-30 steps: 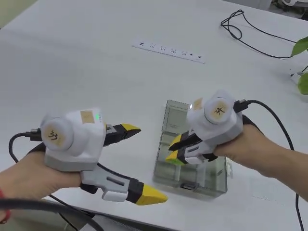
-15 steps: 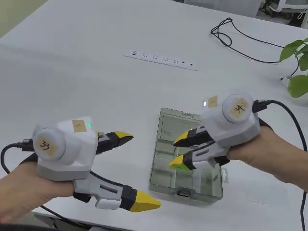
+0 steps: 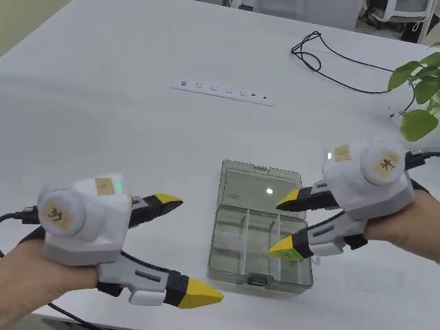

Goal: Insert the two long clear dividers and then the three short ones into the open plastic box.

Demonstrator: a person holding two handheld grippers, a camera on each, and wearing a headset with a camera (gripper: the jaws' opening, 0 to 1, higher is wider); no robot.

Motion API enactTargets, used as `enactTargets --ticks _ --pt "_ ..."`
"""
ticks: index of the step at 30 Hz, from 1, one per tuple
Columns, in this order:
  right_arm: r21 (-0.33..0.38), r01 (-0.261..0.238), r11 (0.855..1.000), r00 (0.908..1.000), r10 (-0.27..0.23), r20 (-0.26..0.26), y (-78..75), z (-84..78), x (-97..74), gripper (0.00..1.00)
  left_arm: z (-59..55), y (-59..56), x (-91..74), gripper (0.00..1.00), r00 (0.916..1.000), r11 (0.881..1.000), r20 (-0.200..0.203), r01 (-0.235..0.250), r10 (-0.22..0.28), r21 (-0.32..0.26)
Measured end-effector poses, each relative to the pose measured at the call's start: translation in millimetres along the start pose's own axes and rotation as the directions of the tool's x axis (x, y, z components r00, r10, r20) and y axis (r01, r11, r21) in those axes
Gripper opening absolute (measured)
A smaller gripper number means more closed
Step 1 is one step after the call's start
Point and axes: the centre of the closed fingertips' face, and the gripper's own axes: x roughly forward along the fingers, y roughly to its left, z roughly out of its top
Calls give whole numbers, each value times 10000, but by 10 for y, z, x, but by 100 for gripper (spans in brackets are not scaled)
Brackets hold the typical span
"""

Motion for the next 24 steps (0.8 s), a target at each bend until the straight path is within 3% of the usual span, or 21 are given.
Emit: enactTargets --ticks 17,24 --pt "294 319 9991 9922 -281 -1218 -127 -817 -291 62 -8 33 -17 100 10000 10000 1 -58 58 -50" --pt "197 275 9994 9783 -229 -2061 -172 -1241 -334 65 -10 39 -12 100 10000 10000 1 -55 55 -65"
